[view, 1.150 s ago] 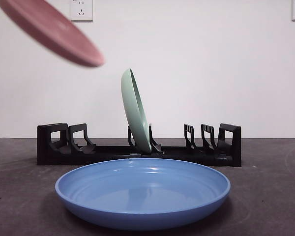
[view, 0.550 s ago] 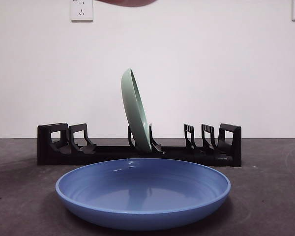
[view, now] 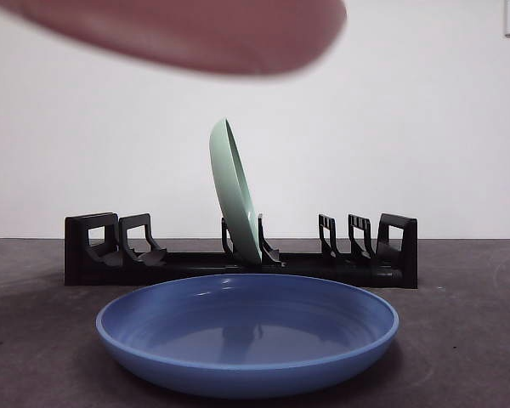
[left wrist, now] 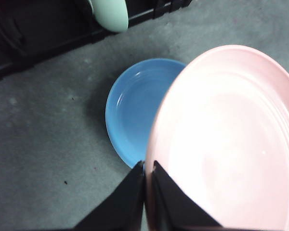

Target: Place the plate

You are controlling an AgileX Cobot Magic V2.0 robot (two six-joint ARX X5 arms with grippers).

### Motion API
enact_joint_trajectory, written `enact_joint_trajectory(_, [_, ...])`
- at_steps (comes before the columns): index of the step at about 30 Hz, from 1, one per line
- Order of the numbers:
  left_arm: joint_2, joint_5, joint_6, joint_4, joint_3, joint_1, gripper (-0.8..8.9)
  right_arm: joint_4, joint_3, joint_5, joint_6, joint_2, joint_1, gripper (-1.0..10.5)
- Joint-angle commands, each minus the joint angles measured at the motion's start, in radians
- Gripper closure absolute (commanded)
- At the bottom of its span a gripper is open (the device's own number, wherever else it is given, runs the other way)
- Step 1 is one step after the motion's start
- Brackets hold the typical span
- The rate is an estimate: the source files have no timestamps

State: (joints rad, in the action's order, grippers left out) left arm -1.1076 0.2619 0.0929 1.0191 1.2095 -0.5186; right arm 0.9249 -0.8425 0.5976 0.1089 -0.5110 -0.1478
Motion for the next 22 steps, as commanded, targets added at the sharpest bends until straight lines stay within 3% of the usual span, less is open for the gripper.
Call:
enact_joint_trajectory(1, [-0.006, 0.011, 0.009, -0.111, -0.092, -0.006, 8.0, -0.011, -0.005, -0.003, -0.01, -0.003, 0.0, 6.4])
enact_joint_trajectory(9, [-0.029, 0.016, 0.1, -0.468, -0.346, -0.009, 8.0, -0.012, -0.005, -0.003, -0.011, -0.003, 0.0, 6.4])
enact_joint_trajectory(22, [-0.195, 0.016, 0.188, -0.696, -0.392, -0.01, 8.0, -0.012, -0.005, -0.003, -0.011, -0.003, 0.0, 6.4])
